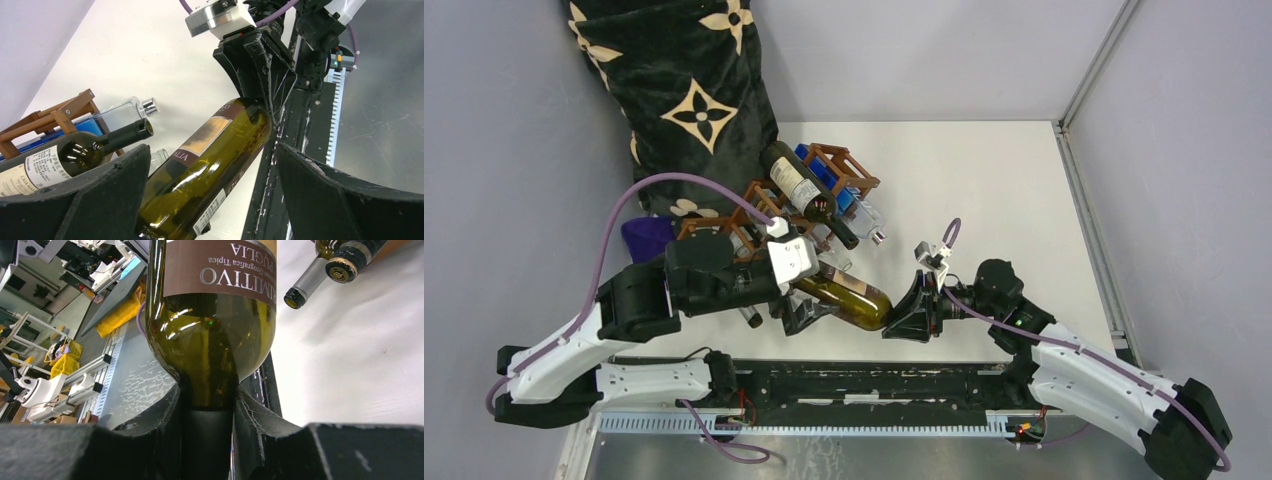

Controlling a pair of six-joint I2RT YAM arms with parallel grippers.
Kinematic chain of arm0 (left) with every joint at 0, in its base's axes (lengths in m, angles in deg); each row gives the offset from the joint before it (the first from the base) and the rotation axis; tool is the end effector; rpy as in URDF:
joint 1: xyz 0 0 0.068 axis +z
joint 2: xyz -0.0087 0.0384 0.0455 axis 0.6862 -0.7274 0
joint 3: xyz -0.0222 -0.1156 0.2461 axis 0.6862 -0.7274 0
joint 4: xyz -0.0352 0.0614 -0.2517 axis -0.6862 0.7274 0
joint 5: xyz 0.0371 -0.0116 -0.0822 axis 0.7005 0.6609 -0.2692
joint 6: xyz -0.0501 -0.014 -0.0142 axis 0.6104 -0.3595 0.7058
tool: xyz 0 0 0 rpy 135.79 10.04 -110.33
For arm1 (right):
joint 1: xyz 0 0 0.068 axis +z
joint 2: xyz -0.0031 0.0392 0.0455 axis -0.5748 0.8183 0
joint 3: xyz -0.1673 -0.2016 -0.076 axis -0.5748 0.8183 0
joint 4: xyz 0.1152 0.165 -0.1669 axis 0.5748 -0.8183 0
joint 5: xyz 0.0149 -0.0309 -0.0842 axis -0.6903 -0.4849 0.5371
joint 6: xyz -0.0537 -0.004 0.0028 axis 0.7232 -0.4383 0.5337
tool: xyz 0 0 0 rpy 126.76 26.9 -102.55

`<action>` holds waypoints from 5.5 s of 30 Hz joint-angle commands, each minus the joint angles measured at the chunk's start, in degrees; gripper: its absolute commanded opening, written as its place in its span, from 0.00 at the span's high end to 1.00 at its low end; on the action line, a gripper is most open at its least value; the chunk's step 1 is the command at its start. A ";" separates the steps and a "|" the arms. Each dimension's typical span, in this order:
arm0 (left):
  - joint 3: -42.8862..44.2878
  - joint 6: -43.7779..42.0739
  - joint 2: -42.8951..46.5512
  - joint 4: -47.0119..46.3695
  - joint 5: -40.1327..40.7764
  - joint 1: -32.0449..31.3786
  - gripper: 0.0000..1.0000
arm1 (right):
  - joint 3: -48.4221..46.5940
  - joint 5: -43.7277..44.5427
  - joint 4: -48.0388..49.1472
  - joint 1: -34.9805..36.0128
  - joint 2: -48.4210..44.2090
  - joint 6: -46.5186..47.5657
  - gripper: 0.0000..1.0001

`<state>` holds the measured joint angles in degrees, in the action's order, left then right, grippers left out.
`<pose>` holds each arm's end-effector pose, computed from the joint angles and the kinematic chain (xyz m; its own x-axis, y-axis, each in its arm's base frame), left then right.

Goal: Put the wine bottle on the wine rack
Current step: Place the wine bottle in the wine rack.

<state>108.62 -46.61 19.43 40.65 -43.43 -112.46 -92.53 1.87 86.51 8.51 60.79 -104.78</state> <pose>0.0496 -0.1312 0.4476 0.0535 0.3482 -0.9359 0.9427 0.2915 0.1623 0.1090 0.1408 0.2474 -0.5883 -0.0654 -0.8060 -0.8074 -0.0072 0.5899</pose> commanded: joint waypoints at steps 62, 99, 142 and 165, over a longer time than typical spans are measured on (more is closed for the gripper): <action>-8.96 22.28 6.86 -25.86 20.34 0.20 0.00 | -11.72 16.40 29.05 7.90 19.47 -7.89 1.00; -9.29 20.92 8.40 -24.08 23.97 0.16 0.00 | -16.04 22.45 24.22 12.11 22.17 -1.95 1.00; -5.25 17.76 9.64 -19.90 28.67 0.14 0.00 | -41.52 50.91 7.87 24.52 41.13 -2.29 1.00; -5.14 19.42 11.84 -17.72 28.57 0.16 0.00 | -57.80 61.72 -1.91 26.08 55.00 -8.16 0.52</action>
<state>101.75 -26.56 30.65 23.60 -15.91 -112.46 -144.64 61.40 76.48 34.30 116.00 -112.45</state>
